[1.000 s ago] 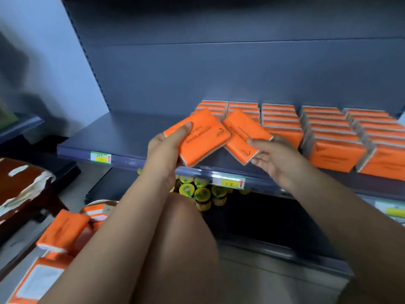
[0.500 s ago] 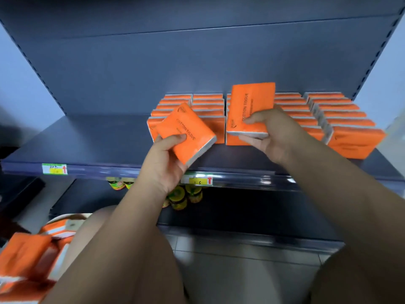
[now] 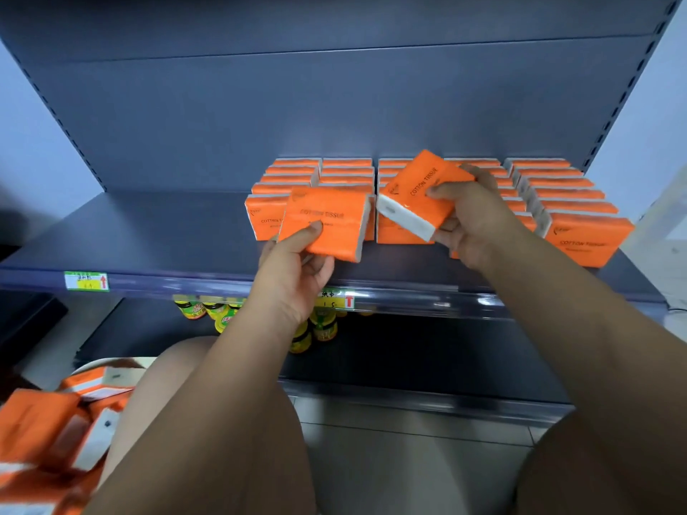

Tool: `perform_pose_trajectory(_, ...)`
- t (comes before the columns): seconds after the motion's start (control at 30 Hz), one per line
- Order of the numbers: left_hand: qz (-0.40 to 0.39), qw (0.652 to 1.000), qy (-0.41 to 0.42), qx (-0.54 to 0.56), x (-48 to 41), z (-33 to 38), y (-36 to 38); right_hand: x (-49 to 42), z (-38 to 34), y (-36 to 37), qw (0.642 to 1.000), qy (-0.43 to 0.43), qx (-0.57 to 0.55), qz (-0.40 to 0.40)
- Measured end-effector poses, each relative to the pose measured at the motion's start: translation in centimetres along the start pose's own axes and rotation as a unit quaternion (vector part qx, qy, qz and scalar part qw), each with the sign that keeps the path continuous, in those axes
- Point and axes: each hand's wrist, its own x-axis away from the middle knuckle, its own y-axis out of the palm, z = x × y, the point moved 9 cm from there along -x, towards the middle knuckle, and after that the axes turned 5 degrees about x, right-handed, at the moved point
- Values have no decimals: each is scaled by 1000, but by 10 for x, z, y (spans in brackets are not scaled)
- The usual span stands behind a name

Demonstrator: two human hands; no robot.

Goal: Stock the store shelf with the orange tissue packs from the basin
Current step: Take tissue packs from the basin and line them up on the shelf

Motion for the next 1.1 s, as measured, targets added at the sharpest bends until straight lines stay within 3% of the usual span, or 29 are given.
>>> perform_pose_trajectory(0.23,-3,1000,7,7,-3,4,-3,-9,6,-12,995,13,82,48)
perform_pose_trajectory(0.43,16,1000,16,-11,-10,11,-9,-7,-15,0,990,-71,122,-3)
perform_pose_trajectory(0.57,17,999,21,-20,-15,16,-13,-2,-33,0,944,-177,280,-5)
perform_pose_trajectory(0.77,6,999,41,-35,-22,20,-16,-3,-40,1,852,-251,460,1)
perform_pose_trajectory(1.1,-8,998,39,-50,-19,22,-13,-8,-32,13,759,-306,575,-23)
